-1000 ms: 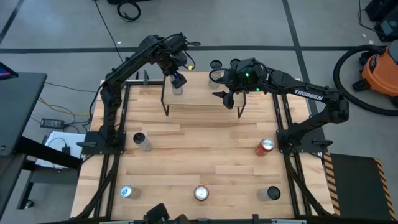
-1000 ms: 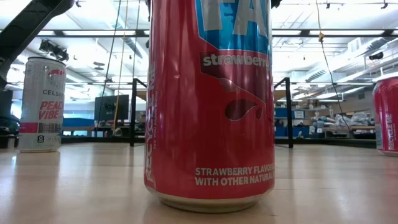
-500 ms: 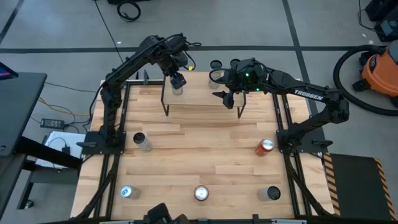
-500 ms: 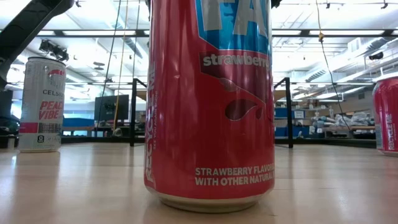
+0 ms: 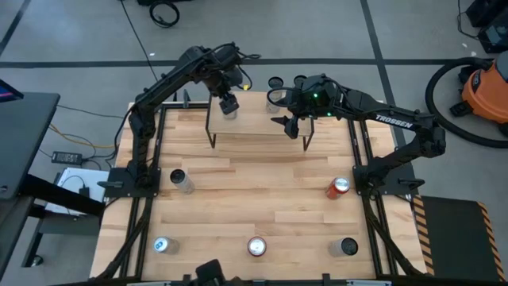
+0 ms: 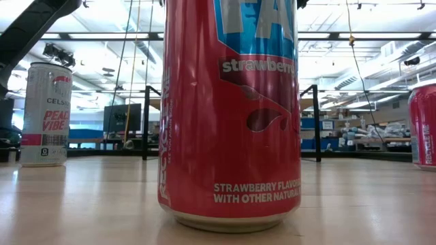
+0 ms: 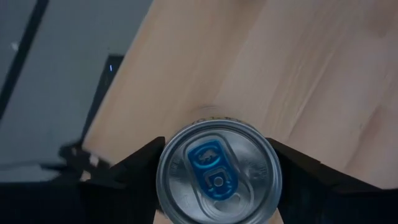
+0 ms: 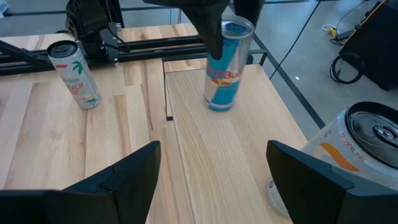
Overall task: Place canned beverage on shelf
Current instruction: Put the top blue soda can on the shelf
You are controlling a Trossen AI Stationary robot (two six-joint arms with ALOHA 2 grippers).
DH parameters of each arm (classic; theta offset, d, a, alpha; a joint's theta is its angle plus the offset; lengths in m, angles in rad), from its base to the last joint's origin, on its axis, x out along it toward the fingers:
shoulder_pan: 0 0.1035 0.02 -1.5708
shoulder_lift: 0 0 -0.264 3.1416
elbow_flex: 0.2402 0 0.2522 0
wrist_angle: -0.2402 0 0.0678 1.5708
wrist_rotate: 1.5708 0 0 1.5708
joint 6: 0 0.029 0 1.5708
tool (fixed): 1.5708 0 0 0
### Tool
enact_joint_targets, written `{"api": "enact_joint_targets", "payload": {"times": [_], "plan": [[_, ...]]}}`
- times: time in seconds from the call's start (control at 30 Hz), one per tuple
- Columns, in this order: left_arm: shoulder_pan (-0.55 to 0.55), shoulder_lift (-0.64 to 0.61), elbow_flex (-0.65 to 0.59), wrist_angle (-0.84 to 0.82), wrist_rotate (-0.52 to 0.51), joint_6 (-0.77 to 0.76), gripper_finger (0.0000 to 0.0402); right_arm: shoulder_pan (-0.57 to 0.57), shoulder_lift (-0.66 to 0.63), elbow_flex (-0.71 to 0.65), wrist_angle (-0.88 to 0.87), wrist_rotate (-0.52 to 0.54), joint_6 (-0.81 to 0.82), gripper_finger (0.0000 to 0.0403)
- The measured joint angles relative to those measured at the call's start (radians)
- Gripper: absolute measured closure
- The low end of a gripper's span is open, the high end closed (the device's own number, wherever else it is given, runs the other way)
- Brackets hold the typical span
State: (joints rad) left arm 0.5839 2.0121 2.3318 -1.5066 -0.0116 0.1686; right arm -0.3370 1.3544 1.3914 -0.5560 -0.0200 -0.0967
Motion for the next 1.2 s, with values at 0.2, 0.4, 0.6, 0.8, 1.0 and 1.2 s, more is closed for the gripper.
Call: {"api": "enact_joint_targets", "payload": {"times": [0.2, 0.4, 0.6, 0.8, 1.0, 1.2], "plan": [[-0.023, 0.000, 0.000, 0.071, 0.000, 0.080, 0.0150, 0.000, 0.000, 0.000, -0.001, 0.000, 0.000, 0.0101], [-0.057, 0.000, 0.000, 0.110, -0.015, 0.175, 0.0150, 0.000, 0.000, 0.000, -0.002, 0.000, 0.000, 0.0101], [-0.086, 0.000, 0.000, 0.203, -0.022, 0.293, 0.0150, 0.000, 0.000, 0.000, -0.017, 0.000, 0.000, 0.0101], [-0.106, 0.000, 0.000, 0.209, -0.022, 0.394, 0.0150, 0.000, 0.000, 0.000, -0.027, 0.000, 0.000, 0.0101], [-0.106, 0.000, 0.000, 0.210, -0.022, 0.508, 0.0150, 0.000, 0.000, 0.000, -0.017, 0.000, 0.000, 0.0101], [-0.105, 0.000, 0.000, 0.238, -0.023, 0.649, 0.0150, 0.001, 0.000, 0.000, -0.019, 0.000, 0.000, 0.0101]]}}
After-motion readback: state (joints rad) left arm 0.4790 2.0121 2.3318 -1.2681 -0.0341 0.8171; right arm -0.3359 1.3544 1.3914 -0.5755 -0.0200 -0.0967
